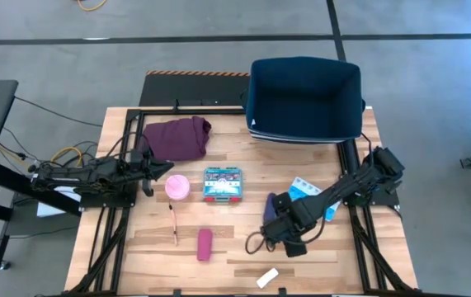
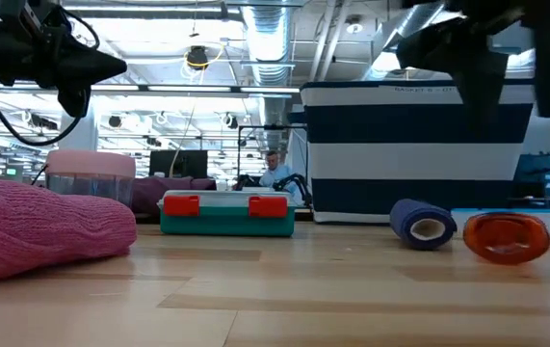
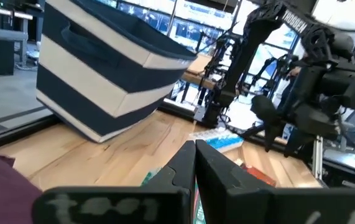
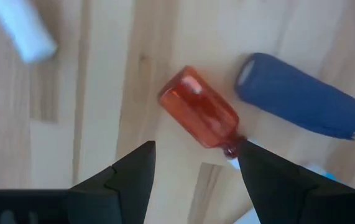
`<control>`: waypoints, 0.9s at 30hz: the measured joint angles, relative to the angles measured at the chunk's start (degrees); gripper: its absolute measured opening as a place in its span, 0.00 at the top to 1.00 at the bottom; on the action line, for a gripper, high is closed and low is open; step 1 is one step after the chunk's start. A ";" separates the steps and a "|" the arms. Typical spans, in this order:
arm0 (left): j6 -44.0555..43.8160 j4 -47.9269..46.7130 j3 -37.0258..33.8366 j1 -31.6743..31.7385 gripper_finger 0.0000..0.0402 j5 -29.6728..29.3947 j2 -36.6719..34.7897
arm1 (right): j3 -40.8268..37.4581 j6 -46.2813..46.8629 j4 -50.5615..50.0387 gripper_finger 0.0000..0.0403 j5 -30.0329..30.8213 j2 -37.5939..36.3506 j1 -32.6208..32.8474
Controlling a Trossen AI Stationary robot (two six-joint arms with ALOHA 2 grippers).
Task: Pick & place medical supplies in basket/bin
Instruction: Put the red medicine bottle into the blue bin
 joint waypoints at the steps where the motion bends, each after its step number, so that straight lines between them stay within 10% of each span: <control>1: -0.01 -0.46 0.00 0.01 1.00 0.02 0.02 | -0.20 -2.37 0.19 0.44 0.02 0.00 0.30; 11: -1.04 -2.04 0.00 0.01 1.00 0.25 0.02 | -2.99 -11.89 17.49 0.44 -0.15 -0.02 2.38; 27: -6.15 -9.27 0.00 -0.01 1.00 2.20 0.00 | -7.57 -4.08 16.86 0.44 0.01 -0.02 3.98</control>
